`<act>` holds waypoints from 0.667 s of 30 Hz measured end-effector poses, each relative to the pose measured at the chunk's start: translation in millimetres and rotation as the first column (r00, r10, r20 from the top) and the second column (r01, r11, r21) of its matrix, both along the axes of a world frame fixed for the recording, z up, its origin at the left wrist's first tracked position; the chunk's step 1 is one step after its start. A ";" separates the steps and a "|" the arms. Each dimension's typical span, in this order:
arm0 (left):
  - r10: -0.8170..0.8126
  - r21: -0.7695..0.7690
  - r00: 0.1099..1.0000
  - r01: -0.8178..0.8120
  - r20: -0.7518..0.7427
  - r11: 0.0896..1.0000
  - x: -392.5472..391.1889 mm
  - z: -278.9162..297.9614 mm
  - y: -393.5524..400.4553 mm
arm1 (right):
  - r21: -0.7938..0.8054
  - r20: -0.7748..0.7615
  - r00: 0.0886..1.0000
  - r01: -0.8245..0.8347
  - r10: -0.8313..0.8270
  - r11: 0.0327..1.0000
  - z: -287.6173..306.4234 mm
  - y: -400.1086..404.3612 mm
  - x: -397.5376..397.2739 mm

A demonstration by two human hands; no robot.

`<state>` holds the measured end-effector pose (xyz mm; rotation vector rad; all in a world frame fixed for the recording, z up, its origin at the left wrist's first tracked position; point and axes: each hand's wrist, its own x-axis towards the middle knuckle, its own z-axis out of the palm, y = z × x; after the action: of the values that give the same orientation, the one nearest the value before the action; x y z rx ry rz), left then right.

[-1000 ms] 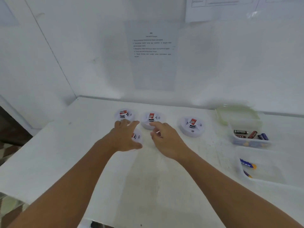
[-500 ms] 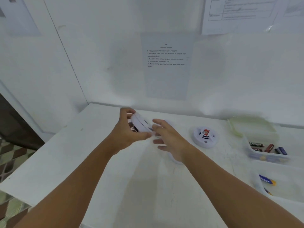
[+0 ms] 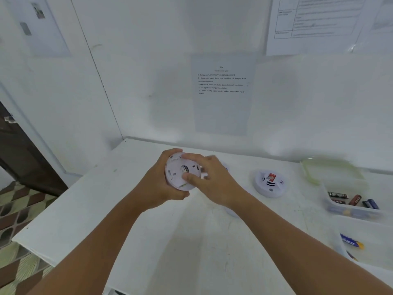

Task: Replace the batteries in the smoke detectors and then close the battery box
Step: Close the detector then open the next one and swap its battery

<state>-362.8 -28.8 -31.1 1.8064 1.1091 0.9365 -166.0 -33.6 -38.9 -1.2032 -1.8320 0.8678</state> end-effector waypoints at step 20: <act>-0.170 -0.056 0.944 0.161 -0.282 0.985 -18.7 42.1 -9.3 | 0.604 0.526 0.839 -0.253 -0.140 0.756 32.0 0.2 -1.1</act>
<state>-381.5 -38.1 11.0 2.0179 1.1172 0.5663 -167.1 -33.4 -7.0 -0.9640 -2.3527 -0.1778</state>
